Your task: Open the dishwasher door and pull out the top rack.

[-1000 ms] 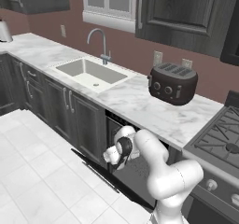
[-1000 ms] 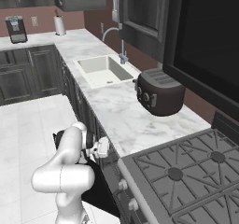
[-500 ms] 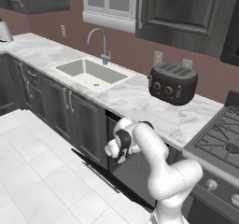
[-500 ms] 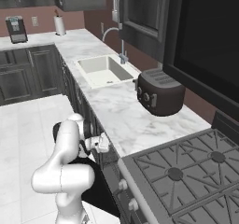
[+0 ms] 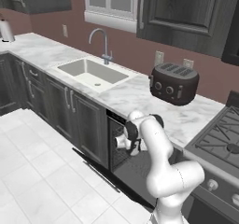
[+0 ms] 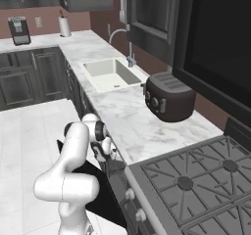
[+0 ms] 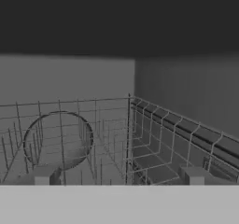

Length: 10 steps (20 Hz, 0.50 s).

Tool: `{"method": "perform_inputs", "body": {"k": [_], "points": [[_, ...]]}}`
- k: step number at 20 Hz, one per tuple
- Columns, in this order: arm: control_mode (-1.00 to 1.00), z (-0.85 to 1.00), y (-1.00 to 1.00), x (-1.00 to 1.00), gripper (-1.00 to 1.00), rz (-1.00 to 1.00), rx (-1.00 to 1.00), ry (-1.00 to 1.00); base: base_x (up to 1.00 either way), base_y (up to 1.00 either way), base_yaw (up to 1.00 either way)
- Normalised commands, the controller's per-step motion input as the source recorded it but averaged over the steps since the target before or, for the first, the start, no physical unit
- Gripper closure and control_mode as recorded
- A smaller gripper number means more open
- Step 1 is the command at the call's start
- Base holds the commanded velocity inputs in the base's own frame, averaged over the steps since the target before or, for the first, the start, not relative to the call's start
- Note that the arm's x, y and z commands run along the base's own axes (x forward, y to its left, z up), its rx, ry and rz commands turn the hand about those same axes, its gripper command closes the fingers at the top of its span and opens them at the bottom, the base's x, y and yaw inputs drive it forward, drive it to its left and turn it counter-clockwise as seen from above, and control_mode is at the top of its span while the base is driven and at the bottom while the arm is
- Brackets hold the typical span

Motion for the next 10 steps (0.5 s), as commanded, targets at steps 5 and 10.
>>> {"method": "perform_inputs", "body": {"k": [5, 10], "points": [[-1.0, -1.0, -0.68, 0.72, -1.0, 0.0, 0.45, 0.43, 0.0, 0.0, 0.0], [-1.0, -1.0, -0.07, 0.13, -1.0, 0.11, 0.58, 0.47, 0.0, 0.0, 0.0]]}}
